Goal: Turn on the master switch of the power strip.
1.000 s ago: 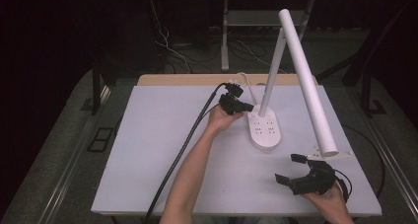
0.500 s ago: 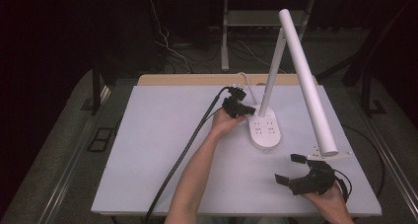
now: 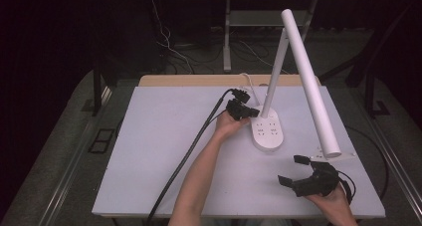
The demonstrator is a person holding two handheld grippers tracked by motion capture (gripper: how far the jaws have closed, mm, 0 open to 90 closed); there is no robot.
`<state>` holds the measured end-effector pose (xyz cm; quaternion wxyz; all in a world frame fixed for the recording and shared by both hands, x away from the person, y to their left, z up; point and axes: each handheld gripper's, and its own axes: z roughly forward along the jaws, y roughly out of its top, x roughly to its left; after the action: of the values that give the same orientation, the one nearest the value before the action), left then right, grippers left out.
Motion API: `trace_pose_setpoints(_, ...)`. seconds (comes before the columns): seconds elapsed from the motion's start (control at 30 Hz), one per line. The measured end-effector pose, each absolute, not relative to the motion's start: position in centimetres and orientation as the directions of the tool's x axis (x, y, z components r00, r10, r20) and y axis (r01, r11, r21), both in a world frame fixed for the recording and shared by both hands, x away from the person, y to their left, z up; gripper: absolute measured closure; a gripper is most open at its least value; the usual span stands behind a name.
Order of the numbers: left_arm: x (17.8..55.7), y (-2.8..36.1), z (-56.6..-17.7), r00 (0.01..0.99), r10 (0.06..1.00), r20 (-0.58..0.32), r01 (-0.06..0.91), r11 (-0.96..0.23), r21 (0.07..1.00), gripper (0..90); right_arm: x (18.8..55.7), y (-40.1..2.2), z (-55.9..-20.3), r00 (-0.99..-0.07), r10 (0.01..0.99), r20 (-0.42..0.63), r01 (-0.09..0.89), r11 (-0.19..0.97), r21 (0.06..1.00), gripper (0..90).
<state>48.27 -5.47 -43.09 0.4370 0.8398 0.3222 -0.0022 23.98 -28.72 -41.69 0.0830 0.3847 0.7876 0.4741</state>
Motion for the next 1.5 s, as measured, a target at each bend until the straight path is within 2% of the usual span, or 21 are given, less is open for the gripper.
trace_pose_setpoints(0.53,48.3,-5.5,-43.2,0.789,0.542,-0.289,0.551,-0.417,0.723,90.0,23.8,-28.8,-41.6,-0.69,0.687,0.228,0.523,0.255,0.814,0.4)
trace_pose_setpoints(0.9,48.4,-5.6,-43.3,0.76,0.563,-0.323,0.59,-0.39,0.707,90.0,23.8,-28.8,-41.5,-0.691,0.686,0.228,0.522,0.255,0.814,0.3)
trace_pose_setpoints(1.2,48.3,-5.8,-43.2,0.765,0.568,-0.303,0.584,-0.412,0.7,90.0,23.7,-28.8,-41.5,-0.69,0.688,0.226,0.52,0.253,0.816,0.3)
trace_pose_setpoints(1.4,48.4,-5.3,-43.5,0.754,0.561,-0.343,0.6,-0.373,0.708,90.0,23.7,-28.9,-41.6,-0.689,0.689,0.226,0.521,0.254,0.815,0.3)
trace_pose_setpoints(1.5,48.7,-4.8,-44.0,0.729,0.532,-0.43,0.641,-0.31,0.702,90.0,23.8,-29.0,-41.6,-0.687,0.69,0.228,0.523,0.251,0.815,0.3)
